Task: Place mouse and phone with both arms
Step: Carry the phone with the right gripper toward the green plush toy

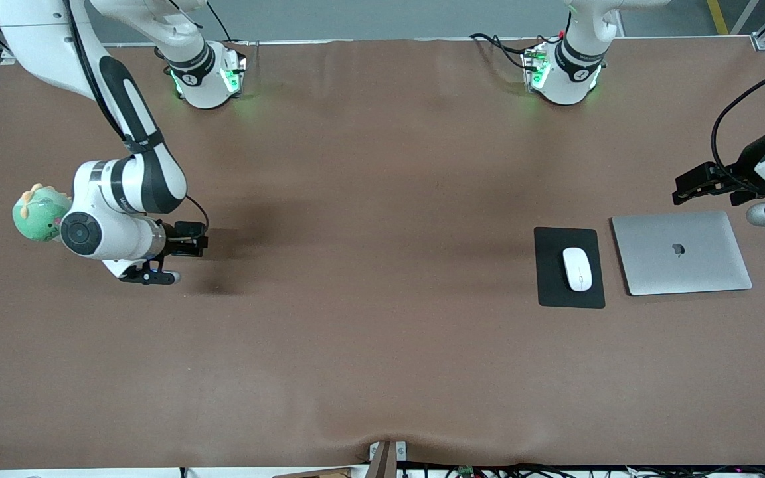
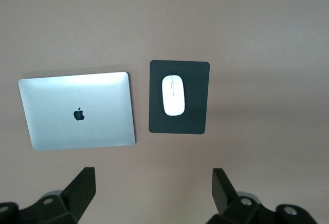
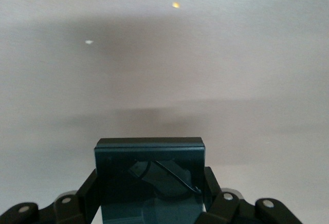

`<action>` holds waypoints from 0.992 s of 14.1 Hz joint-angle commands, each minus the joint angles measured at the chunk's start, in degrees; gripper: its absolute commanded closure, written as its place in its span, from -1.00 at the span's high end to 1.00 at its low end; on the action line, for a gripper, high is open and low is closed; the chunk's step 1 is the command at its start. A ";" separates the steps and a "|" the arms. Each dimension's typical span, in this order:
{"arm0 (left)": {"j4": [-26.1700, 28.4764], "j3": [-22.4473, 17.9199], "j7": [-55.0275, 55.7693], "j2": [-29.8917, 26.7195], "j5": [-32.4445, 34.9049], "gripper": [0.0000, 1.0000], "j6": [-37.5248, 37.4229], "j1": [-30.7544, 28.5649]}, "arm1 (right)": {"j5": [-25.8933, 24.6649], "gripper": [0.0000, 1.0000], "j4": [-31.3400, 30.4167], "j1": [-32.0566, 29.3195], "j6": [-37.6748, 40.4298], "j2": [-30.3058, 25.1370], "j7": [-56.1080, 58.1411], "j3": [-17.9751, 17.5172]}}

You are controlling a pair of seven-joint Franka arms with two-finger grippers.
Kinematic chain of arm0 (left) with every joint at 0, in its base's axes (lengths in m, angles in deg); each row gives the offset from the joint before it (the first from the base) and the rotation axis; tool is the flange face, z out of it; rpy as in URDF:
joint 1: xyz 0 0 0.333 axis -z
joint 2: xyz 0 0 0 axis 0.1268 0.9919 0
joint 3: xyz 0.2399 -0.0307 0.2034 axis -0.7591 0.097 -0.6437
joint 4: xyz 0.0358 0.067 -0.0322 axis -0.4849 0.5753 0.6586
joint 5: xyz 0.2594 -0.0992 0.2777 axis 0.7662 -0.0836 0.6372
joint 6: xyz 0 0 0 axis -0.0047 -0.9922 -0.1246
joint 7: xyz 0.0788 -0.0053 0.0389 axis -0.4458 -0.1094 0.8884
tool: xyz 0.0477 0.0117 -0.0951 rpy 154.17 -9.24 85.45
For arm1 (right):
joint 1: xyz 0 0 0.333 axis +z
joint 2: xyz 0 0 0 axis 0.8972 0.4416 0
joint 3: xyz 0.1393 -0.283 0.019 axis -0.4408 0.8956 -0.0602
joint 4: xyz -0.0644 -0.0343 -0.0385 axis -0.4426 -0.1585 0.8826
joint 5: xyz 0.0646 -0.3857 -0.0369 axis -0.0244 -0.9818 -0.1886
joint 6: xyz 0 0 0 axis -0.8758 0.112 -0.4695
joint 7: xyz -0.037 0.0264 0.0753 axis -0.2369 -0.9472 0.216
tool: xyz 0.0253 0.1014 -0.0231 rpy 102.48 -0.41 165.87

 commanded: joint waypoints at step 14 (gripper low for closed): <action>-1.33 0.46 -1.00 0.40 -0.31 1.00 -0.33 -0.40 | -2.98 -1.00 -13.01 -5.41 -19.02 0.64 20.17 6.57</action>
